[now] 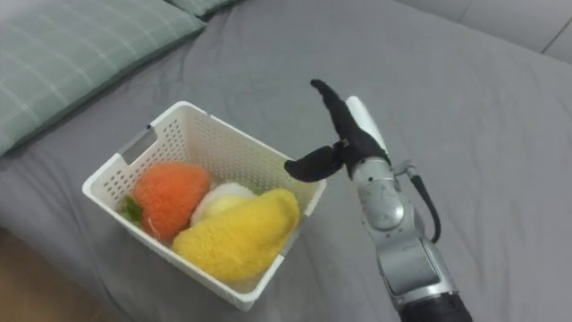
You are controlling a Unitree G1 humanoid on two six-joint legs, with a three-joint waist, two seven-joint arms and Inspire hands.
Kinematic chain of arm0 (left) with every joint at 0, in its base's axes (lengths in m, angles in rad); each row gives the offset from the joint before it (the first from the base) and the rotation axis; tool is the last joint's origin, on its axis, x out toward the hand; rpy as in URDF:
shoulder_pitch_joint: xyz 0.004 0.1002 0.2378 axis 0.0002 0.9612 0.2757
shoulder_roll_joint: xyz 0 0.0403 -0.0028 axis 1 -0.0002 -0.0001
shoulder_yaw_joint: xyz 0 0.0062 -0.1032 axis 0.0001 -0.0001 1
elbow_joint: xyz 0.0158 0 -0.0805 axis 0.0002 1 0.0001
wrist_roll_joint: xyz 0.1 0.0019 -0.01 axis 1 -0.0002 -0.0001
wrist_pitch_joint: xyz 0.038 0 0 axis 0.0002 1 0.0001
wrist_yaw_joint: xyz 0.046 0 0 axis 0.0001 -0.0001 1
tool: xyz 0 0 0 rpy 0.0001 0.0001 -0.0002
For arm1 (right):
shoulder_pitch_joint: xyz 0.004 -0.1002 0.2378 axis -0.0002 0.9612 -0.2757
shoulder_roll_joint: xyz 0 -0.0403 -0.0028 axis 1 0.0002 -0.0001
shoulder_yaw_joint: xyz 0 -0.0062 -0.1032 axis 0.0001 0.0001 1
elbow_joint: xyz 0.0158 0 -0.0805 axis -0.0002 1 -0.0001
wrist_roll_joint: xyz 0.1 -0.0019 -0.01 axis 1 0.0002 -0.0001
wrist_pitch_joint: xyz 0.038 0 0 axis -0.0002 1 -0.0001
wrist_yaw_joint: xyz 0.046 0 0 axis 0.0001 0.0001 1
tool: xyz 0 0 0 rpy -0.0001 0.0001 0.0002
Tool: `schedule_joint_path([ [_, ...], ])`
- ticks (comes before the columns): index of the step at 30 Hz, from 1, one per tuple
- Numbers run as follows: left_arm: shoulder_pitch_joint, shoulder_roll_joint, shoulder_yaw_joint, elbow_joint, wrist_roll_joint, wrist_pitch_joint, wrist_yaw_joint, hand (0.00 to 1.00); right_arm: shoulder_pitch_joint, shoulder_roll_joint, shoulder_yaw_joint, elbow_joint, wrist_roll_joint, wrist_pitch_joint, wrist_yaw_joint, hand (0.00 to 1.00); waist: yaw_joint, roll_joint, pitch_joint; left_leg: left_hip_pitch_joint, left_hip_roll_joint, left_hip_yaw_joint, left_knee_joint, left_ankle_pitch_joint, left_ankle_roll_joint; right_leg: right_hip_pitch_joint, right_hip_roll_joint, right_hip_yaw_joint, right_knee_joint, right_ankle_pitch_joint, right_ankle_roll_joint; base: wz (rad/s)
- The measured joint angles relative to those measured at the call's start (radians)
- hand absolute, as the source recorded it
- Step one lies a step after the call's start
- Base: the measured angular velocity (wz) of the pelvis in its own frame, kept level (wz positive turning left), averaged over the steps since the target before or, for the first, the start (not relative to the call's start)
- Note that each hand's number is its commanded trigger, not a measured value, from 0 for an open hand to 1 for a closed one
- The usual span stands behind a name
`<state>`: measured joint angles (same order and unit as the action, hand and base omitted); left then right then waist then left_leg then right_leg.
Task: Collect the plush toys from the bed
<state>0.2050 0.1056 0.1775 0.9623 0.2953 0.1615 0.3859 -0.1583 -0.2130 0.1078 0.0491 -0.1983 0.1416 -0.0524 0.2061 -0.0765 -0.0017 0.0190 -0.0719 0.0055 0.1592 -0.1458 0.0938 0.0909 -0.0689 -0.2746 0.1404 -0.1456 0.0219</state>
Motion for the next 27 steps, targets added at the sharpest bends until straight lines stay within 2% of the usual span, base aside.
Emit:
schedule_joint_path([
  [1,0.004,-0.001,0.009,0.000,-0.004,-0.006,0.000,0.00,0.017,-0.005,-0.029,-0.016,0.014,-0.010,-0.015,0.00,-0.026,0.005,0.0020,0.009,0.003,0.012,-0.004,-0.001,0.001,0.002,0.001,0.008,0.001,0.000,0.000,-0.24],
  [2,0.008,-0.001,0.011,-0.001,-0.010,-0.010,0.000,0.00,0.028,-0.006,-0.045,-0.022,0.025,-0.018,-0.024,0.00,-0.036,0.007,0.0031,0.011,0.004,0.018,-0.007,-0.001,0.001,0.002,0.002,0.016,0.002,0.000,0.000,-0.26],
  [5,0.011,-0.002,0.015,-0.009,-0.010,-0.028,0.002,0.00,0.088,-0.010,-0.119,-0.039,0.107,-0.038,-0.081,0.00,-0.093,0.010,0.0015,0.013,0.008,0.035,-0.008,-0.004,0.001,-0.006,0.004,0.032,0.011,0.000,-0.001,-0.20],
  [7,0.010,-0.001,0.014,-0.012,-0.011,-0.054,0.009,0.00,0.141,-0.012,-0.169,-0.040,0.151,-0.050,-0.122,0.00,-0.124,0.015,0.0051,0.028,0.012,0.057,-0.012,-0.007,0.001,-0.006,0.009,0.060,0.012,0.001,-0.001,-0.29],
  [11,0.011,-0.001,0.017,-0.012,-0.010,-0.084,0.021,0.00,0.228,-0.010,-0.235,0.018,0.216,-0.092,-0.180,0.00,-0.164,0.019,0.0024,0.046,0.022,0.101,-0.017,-0.018,-0.001,-0.005,0.017,0.105,0.017,0.002,-0.003,-0.37],
  [12,0.019,-0.001,0.017,-0.009,-0.012,-0.090,0.027,0.00,0.253,-0.003,-0.253,0.076,0.247,-0.107,-0.199,0.00,-0.178,0.022,0.0031,0.045,0.025,0.105,-0.016,-0.024,-0.002,-0.005,0.020,0.111,0.017,0.003,-0.004,-0.20],
  [13,0.016,-0.002,0.012,-0.007,-0.031,-0.097,0.030,0.00,0.281,-0.001,-0.262,0.140,0.302,-0.110,-0.221,0.00,-0.197,0.014,-0.0029,0.047,0.026,0.107,-0.016,-0.026,-0.003,-0.004,0.021,0.114,0.018,0.003,-0.004,-0.12],
  [15,0.011,-0.010,0.006,0.006,-0.032,-0.103,0.037,0.00,0.325,0.008,-0.278,0.213,0.364,-0.107,-0.240,0.00,-0.209,0.017,-0.0018,0.053,0.030,0.131,-0.017,-0.029,-0.003,-0.007,0.025,0.135,0.017,0.003,-0.005,-0.27],
  [17,0.011,-0.015,0.006,0.021,-0.032,-0.103,0.042,0.00,0.351,0.022,-0.299,0.293,0.413,-0.111,-0.258,0.00,-0.232,0.026,0.0000,0.057,0.031,0.135,-0.016,-0.035,-0.004,-0.006,0.027,0.137,0.017,0.004,-0.005,-0.24],
  [18,0.008,-0.014,0.008,0.030,-0.031,-0.103,0.044,0.00,0.364,0.023,-0.302,0.360,0.458,-0.112,-0.269,0.00,-0.243,0.024,-0.0028,0.058,0.032,0.137,-0.016,-0.038,-0.004,-0.006,0.028,0.140,0.017,0.004,-0.005,-0.09],
  [19,0.008,-0.014,0.011,0.032,-0.031,-0.103,0.044,0.00,0.378,0.027,-0.310,0.435,0.485,-0.120,-0.271,0.00,-0.253,0.028,-0.0013,0.061,0.035,0.146,-0.015,-0.040,-0.004,-0.006,0.029,0.147,0.016,0.004,-0.005,-0.12],
  [20,0.008,-0.015,0.015,0.038,-0.031,-0.104,0.044,0.00,0.383,0.030,-0.317,0.480,0.499,-0.122,-0.270,0.00,-0.254,0.029,-0.0023,0.063,0.036,0.150,-0.016,-0.041,-0.005,-0.005,0.031,0.152,0.016,0.004,-0.005,-0.15],
  [21,0.010,-0.014,0.019,0.051,-0.029,-0.105,0.044,0.00,0.389,0.037,-0.334,0.576,0.515,-0.125,-0.270,0.00,-0.254,0.029,-0.0068,0.068,0.039,0.159,-0.018,-0.043,-0.006,-0.004,0.033,0.159,0.017,0.004,-0.005,-0.16],
  [23,0.010,-0.015,0.019,0.070,-0.026,-0.105,0.042,0.00,0.401,0.040,-0.336,0.716,0.531,-0.127,-0.258,0.00,-0.260,0.033,-0.0077,0.074,0.040,0.161,-0.022,-0.045,-0.007,0.000,0.035,0.159,0.016,0.004,-0.005,-0.06],
  [26,0.011,-0.016,0.042,0.076,-0.017,-0.105,0.034,0.00,0.428,0.059,-0.337,0.908,0.538,-0.127,-0.223,0.00,-0.261,0.027,-0.0017,0.080,0.042,0.161,-0.025,-0.046,-0.010,0.007,0.038,0.160,0.012,0.003,-0.006,-0.03],
  [27,0.011,-0.017,0.047,0.077,-0.016,-0.105,0.032,0.00,0.432,0.066,-0.335,0.965,0.535,-0.125,-0.207,0.00,-0.259,0.033,-0.0020,0.079,0.042,0.163,-0.025,-0.047,-0.011,0.005,0.039,0.166,0.012,0.003,-0.007,-0.11],
])
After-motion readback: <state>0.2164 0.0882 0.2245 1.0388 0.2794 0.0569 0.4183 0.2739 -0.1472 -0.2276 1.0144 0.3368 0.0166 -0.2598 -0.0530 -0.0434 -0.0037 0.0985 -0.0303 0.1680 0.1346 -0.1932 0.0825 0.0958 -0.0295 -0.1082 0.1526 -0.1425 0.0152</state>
